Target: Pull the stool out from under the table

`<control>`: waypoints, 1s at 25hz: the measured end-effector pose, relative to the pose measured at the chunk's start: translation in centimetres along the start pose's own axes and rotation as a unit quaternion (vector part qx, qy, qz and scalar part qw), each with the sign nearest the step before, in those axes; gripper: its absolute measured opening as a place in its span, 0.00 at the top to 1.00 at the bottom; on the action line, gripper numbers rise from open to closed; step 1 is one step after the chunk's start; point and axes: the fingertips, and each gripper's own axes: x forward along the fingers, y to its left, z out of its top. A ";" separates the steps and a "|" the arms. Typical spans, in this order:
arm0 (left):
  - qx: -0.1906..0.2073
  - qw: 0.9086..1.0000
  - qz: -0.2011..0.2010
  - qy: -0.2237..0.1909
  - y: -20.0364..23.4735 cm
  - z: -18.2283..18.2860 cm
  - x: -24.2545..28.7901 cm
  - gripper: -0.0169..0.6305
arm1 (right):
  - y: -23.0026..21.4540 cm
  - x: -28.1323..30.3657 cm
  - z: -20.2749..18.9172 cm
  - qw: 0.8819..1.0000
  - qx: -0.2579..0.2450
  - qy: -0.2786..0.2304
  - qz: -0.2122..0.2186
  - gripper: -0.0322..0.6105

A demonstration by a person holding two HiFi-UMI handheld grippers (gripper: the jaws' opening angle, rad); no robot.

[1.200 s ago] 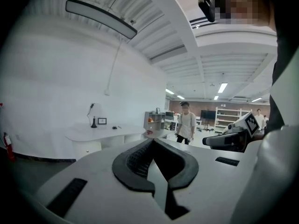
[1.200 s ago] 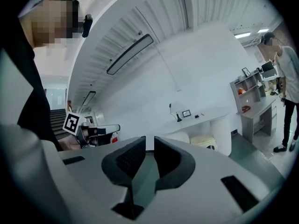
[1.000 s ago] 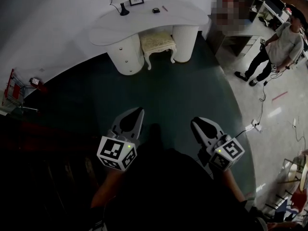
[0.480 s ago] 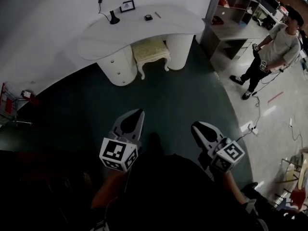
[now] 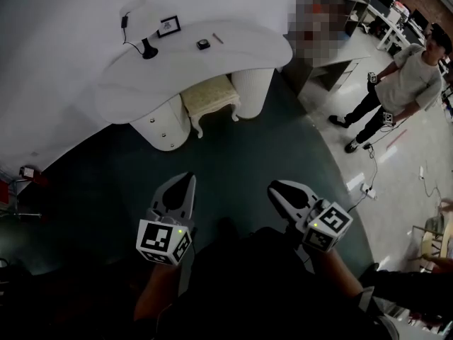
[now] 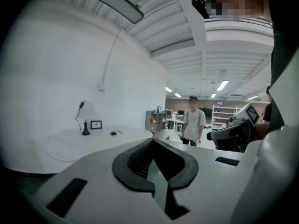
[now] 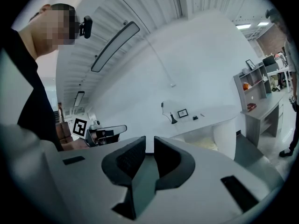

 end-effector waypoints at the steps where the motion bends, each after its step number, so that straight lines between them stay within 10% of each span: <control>1: -0.004 1.000 -0.001 0.000 0.3 0.0 0.5 0.95 | -0.2 0.6 0.1 1.000 0.006 0.004 0.000 0.92; 25: -0.064 0.992 0.110 0.008 2.2 2.1 22.3 0.95 | -23.1 10.4 7.5 0.986 -0.017 0.079 0.146 0.92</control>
